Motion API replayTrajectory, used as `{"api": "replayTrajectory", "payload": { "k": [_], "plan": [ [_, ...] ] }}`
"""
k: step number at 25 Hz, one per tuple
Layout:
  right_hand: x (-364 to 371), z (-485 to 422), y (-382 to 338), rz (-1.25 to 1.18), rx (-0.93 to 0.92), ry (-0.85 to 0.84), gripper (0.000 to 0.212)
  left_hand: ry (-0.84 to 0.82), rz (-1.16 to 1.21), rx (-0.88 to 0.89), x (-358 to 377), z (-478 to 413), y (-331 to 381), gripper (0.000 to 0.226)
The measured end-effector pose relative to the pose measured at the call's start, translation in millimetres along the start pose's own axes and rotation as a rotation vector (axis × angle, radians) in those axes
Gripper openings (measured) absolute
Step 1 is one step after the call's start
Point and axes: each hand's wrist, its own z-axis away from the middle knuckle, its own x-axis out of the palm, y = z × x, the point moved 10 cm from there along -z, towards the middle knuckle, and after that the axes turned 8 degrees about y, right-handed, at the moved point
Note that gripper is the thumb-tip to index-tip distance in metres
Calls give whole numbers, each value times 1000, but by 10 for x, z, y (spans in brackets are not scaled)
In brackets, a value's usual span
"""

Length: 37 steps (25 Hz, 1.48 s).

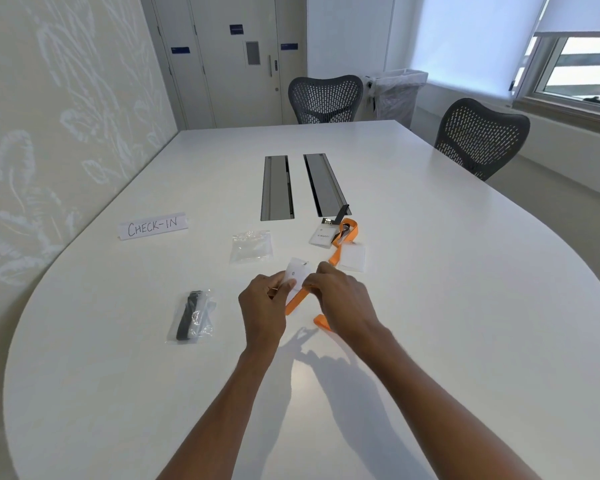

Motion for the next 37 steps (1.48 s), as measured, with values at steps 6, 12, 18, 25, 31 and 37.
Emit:
{"api": "replayTrajectory", "payload": {
  "k": [6, 12, 18, 25, 31, 37],
  "plan": [
    [-290, -167, 83, 13, -31, 92, 15, -95, 22, -7, 5, 96, -86, 27],
    [-367, -287, 204, -12, -24, 135, 13, -198, 64, -29, -21, 157, -72, 26],
    [-261, -460, 419, -345, 40, 13, 8, -431, 346, -303, 13, 160, -128, 24],
    [286, -139, 438, -1093, 194, -297, 23, -646, 776, -705, 114, 314, -51, 44],
    [570, 182, 123, -1309, 406, -484, 29, -520, 697, -689, 148, 229, -15, 42],
    [776, 447, -86, -1686, 816, -296, 31, -305, 700, -724, 148, 132, -42, 16]
  ]
}}
